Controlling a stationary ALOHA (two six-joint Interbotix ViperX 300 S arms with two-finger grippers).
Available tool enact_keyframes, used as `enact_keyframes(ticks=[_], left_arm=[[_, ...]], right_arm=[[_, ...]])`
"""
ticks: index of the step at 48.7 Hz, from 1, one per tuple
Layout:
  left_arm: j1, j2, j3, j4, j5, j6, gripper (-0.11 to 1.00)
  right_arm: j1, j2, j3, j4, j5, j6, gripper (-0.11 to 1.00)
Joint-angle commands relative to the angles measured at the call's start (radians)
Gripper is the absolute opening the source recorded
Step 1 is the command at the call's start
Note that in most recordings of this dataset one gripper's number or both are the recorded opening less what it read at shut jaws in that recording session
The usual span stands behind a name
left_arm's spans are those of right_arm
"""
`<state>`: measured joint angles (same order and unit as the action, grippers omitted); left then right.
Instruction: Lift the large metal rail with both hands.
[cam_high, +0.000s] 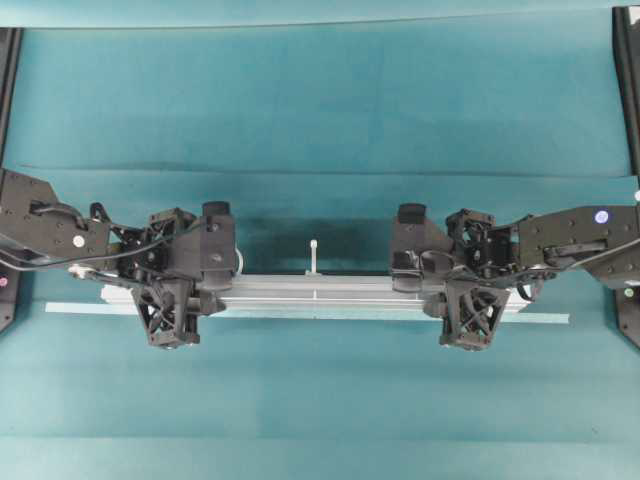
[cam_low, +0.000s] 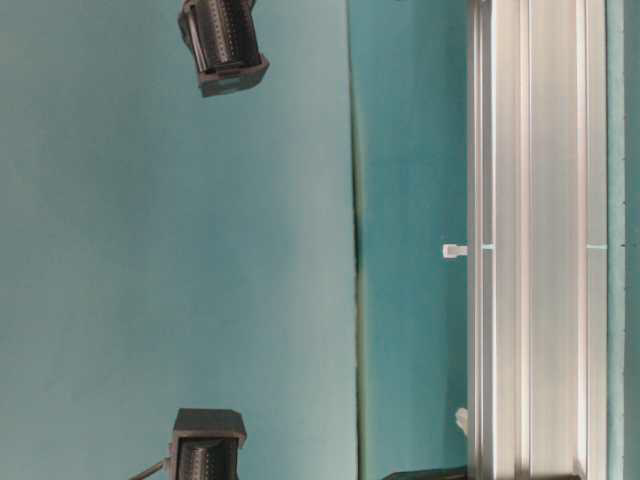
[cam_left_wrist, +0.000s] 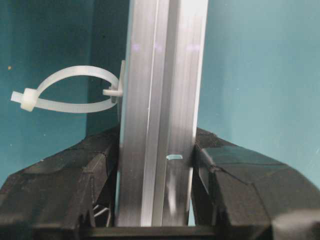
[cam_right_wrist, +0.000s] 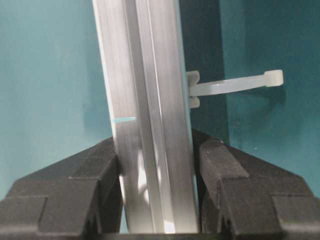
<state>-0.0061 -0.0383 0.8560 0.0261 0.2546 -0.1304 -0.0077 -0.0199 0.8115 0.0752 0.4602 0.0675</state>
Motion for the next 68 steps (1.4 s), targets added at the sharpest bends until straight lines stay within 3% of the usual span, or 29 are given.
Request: enact_keyframes(ticks=[1,17,28,38,40,49,61,68], left_arm=[[0.008,-0.005,-0.005,-0.003,0.0,-0.005,0.36],[0.008,-0.009,0.009,-0.003,0.0,-0.011,0.36],[0.011,-0.009,0.012,-0.003,0.0,-0.014,0.36],[0.009,-0.008,0.012,-0.003,0.011,-0.015,0.37],[0.009,-0.009,0.012,-0.003,0.014,-0.018,0.43],[-0.005,-0.012,0.017,-0.003,0.011,0.0,0.93],[-0.005,-0.014,0.015,-0.003,0.011,0.0,0.88],[-0.002,-0.025,0.003,-0.003,0.012,0.003,0.9]], right_arm=[[-0.012,0.014,0.006,0.003,0.002,0.032,0.38],[-0.014,0.012,0.008,0.008,0.005,0.037,0.38],[-0.017,0.008,0.02,0.009,-0.041,0.107,0.38],[-0.014,0.005,0.028,0.008,-0.052,0.112,0.38],[-0.014,0.003,0.031,0.008,-0.052,0.11,0.38],[-0.006,0.0,0.035,0.009,-0.051,0.114,0.38],[-0.005,0.0,0.038,0.009,-0.054,0.118,0.39],[-0.003,0.0,0.038,0.009,-0.051,0.126,0.74]])
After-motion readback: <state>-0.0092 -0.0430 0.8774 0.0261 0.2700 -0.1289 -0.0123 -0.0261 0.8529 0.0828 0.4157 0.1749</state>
